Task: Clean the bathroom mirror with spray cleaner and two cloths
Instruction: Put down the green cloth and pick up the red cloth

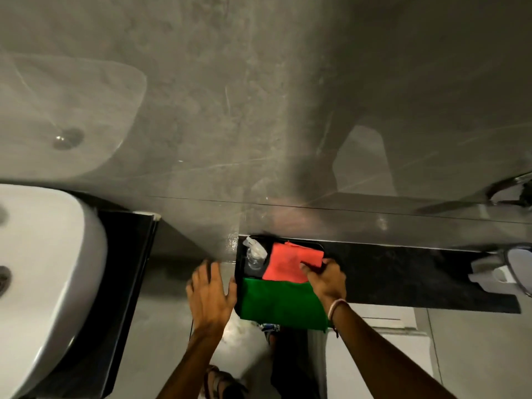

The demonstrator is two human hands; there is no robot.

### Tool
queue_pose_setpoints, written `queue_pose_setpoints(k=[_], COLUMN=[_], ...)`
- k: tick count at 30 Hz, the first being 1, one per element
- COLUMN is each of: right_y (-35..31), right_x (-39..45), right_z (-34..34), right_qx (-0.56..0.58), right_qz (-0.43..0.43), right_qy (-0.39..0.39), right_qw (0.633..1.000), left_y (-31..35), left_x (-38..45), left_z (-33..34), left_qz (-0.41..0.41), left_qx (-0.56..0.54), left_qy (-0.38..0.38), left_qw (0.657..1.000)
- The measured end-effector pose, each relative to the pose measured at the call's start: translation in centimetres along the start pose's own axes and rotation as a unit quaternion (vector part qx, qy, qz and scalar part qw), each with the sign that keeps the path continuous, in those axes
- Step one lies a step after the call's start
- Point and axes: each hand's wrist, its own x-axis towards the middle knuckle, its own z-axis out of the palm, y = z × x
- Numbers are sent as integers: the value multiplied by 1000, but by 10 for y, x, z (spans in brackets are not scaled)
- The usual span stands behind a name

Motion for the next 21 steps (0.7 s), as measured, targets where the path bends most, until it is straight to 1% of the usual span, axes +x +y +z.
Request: queue_pose_setpoints(k=[1, 3, 5, 8, 10, 12, 13, 14, 15, 16, 17, 18, 19, 20, 21], right_y=[-7, -15, -18, -23, -30, -37, -46, -51, -66, -83, -104, -137, -162, -193, -226], right_x=[3, 8, 12, 15, 4, -13, -25, -35, -48, -62, -82, -109, -133, -161, -192], right_z=[5, 15, 22, 22, 7, -20, -37, -57, -80, -103, -128, -155, -174, -189, -201], right_qx=[-1, -11, -17, 2, -18, -65, -83, -89, -91, -93, -82, -62, -45, -34, -50], right_qz=[26, 63, 78, 67, 14, -108, -181, -246, -295, -332, -359, -397, -438, -489, -530], right_qy=[-11, -14, -6, -11, 1, 31, 43, 44, 32, 5, -32, -74, -127, -166, -188], right_qw=[1000, 998, 997, 998, 1000, 992, 979, 964, 951, 939, 929, 913, 889, 856, 826], left_y=[-5, -15, -22, -23, -22, -16, -12, -7, 0, 9, 19, 32, 44, 58, 71], left_x=[4, 14, 23, 35, 34, 29, 28, 24, 21, 19, 14, 11, 6, 0, -6], left_z=[-7, -20, -33, -54, -76, -104, -124, -141, -163, -184, -205, -236, -255, -280, -303], left_qz=[25, 76, 123, 148, 147, 145, 142, 144, 144, 142, 126, 109, 70, 51, 49], left_qx=[56, 126, 152, 186, 193, 181, 161, 122, 59, -39, -161, -294, -422, -531, -612], left_qy=[22, 54, 75, 76, 91, 122, 138, 156, 185, 201, 206, 219, 193, 140, 52], left_qw=[998, 988, 978, 968, 966, 965, 967, 970, 970, 969, 957, 924, 883, 834, 787])
